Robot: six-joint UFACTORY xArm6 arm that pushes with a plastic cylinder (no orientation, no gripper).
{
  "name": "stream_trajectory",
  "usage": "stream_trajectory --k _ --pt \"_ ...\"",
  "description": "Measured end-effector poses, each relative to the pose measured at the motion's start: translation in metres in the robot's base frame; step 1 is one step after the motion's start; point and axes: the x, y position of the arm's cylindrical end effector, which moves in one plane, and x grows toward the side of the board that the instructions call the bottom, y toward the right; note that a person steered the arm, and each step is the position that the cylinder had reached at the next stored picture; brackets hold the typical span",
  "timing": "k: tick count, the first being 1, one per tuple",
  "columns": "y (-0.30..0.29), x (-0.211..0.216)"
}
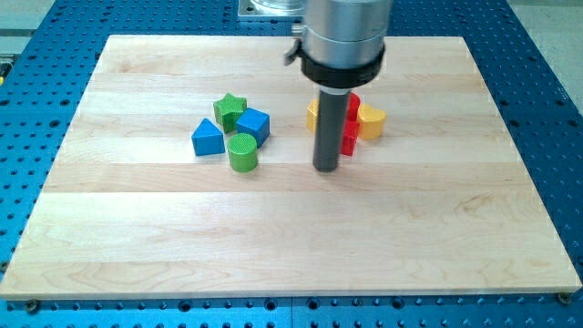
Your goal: Push the blue cube into the green star
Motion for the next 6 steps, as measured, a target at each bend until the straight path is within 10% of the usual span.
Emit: stream_trajectory --k 6 --pt "-0.101 -0.106"
